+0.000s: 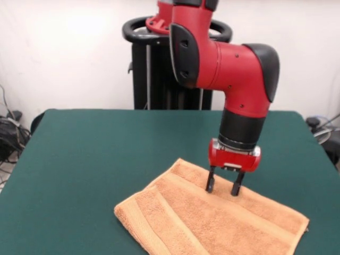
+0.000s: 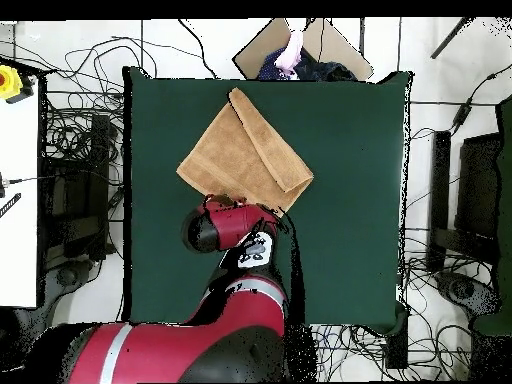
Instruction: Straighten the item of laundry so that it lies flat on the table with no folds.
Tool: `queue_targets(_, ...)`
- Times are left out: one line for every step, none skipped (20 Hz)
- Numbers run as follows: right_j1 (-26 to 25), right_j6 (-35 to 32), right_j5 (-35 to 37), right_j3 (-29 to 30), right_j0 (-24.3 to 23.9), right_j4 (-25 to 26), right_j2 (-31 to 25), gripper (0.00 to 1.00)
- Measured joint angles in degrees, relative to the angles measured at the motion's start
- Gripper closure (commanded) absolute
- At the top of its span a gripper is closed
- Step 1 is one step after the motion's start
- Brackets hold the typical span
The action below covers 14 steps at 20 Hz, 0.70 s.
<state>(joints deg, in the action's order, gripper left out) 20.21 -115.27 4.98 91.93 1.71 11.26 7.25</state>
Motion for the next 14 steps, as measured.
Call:
queue_targets(0.0, 0.0, 0.0, 0.0, -0.4, 0.0, -0.4, 0.0)
queue_targets(0.1, 0.0, 0.0, 0.0, -0.8, 0.0, -0.7, 0.0)
queue_targets(0.1, 0.0, 0.1, 0.0, -1.3, 0.0, -1.0, 0.0)
queue_targets(0.2, 0.0, 0.1, 0.0, -1.8, 0.0, -1.5, 0.0)
queue_targets(0.2, 0.0, 0.2, 0.0, -2.1, 0.0, -1.8, 0.0)
queue_targets(0.3, 0.0, 0.3, 0.0, -2.4, 0.0, -2.0, 0.0)
queue_targets(0.4, 0.0, 0.8, 0.0, -2.9, 0.0, -2.6, 0.0)
queue_targets(0.5, 0.0, 1.3, 0.0, -3.5, 0.0, -3.1, 0.0)
queue_targets(0.6, 0.0, 1.7, -0.1, -3.8, 0.0, -3.4, 0.0)
queue_targets(0.7, 0.0, 3.0, -0.3, -4.8, 0.0, -4.4, 0.0)
queue_targets(0.8, 0.0, 4.0, -0.6, -5.4, 0.0, -5.1, 0.0)
queue_targets(0.8, 0.0, 4.8, -0.8, -5.8, 0.0, -5.5, 0.0)
queue_targets(0.8, 0.0, 5.6, -1.0, -6.2, 0.0, -5.9, 0.0)
queue_targets(0.9, 0.0, 6.5, -1.3, -6.6, 0.0, -6.3, 0.0)
